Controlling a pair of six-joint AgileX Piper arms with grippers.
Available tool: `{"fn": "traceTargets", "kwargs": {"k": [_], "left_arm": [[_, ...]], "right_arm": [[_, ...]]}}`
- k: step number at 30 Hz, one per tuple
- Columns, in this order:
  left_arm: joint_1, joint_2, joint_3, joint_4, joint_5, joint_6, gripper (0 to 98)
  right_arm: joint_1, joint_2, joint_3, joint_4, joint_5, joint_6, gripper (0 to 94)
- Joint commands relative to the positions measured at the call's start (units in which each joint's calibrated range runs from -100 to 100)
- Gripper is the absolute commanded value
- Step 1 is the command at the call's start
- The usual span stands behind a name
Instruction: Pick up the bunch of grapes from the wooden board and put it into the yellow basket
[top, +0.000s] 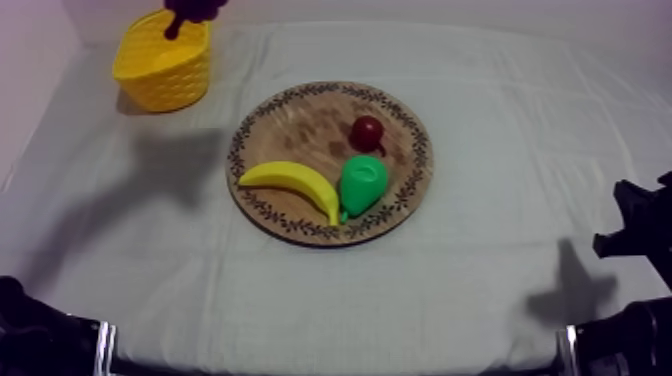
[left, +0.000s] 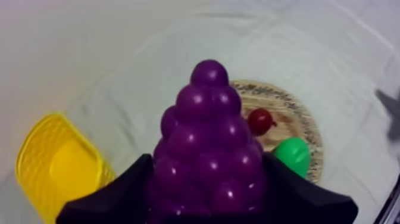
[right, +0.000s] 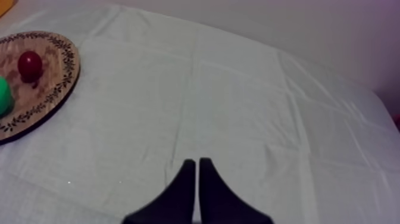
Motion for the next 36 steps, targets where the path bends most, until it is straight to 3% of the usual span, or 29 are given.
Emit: {"fn": "traceTargets", "kwargs": {"k": [1,14,28,36], "left_arm": [[-2.91,-0.01,1.04,0.09,0.41,0.49,52.1],[-12.47,4.92,4.86,-0.47,2.08,2.98,52.0],[-17.28,25.48,-15.36,-1.73,4.94,3.78,55.5],[-19.35,39.31,-24.63,-2.16,2.97,3.31,56.4]], "right_arm": [[0.01,-0.02,-0.01,0.01,0.01,0.01,0.5],[0.01,-0.02,-0.01,0.01,0.01,0.01,0.5],[0.01,-0.02,-0.01,0.01,0.01,0.01,0.5],[0.01,-0.02,-0.01,0.01,0.01,0.01,0.5]]}}
